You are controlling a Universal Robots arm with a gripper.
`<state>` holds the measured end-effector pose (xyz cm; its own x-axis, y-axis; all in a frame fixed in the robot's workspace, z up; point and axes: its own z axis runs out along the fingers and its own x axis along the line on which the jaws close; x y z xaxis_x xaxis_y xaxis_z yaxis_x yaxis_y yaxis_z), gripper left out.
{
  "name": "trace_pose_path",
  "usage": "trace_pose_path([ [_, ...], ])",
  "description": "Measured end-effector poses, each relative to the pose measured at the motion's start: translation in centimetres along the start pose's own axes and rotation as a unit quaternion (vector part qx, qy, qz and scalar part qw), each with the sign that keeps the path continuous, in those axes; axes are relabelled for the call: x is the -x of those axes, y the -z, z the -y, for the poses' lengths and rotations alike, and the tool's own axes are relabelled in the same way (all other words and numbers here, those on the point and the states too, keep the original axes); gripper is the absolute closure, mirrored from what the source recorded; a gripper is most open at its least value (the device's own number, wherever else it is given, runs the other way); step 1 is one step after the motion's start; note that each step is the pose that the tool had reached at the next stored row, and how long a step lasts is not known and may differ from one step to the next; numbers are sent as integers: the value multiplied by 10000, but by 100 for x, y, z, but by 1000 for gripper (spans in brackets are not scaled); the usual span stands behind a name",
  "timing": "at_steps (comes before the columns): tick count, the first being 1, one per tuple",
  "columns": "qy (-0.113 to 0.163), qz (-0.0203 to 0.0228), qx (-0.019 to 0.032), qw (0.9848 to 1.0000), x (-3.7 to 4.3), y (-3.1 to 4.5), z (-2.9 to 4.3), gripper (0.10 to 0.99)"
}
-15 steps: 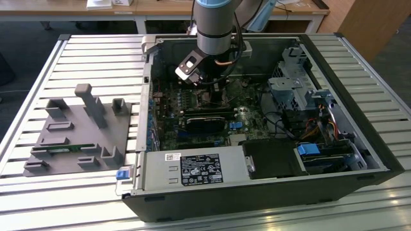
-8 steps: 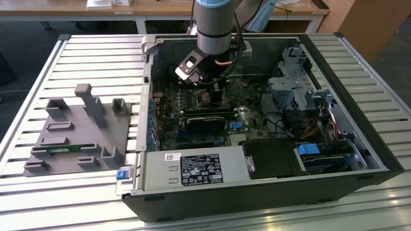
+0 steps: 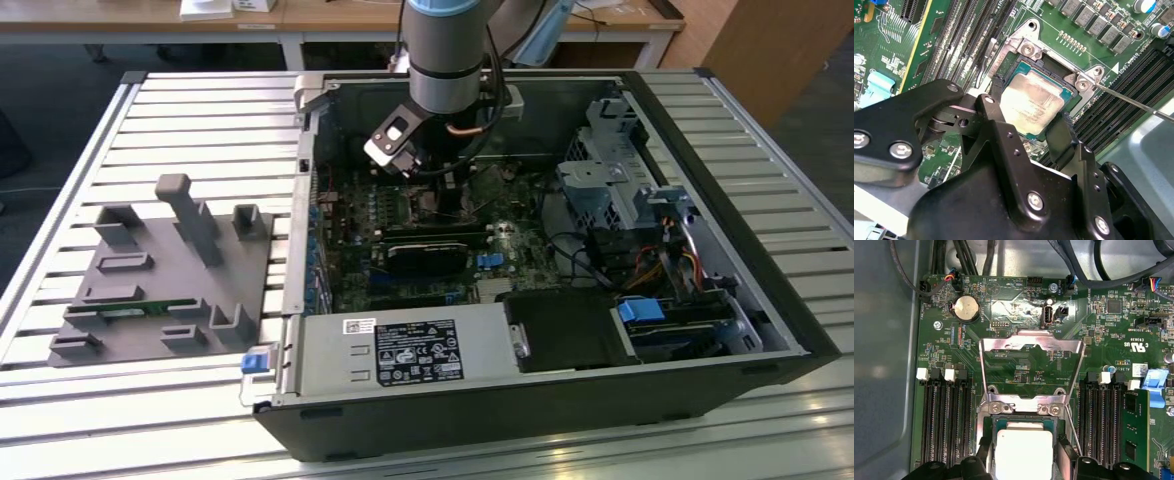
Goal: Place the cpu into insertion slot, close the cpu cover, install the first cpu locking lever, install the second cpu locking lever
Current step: 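Place the cpu into insertion slot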
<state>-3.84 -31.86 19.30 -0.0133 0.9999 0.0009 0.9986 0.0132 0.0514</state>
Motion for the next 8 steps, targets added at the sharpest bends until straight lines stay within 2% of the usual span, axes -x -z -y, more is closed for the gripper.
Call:
trace_pose_path([
  [8, 0, 1, 0, 10000, 0, 16, -1, 467],
])
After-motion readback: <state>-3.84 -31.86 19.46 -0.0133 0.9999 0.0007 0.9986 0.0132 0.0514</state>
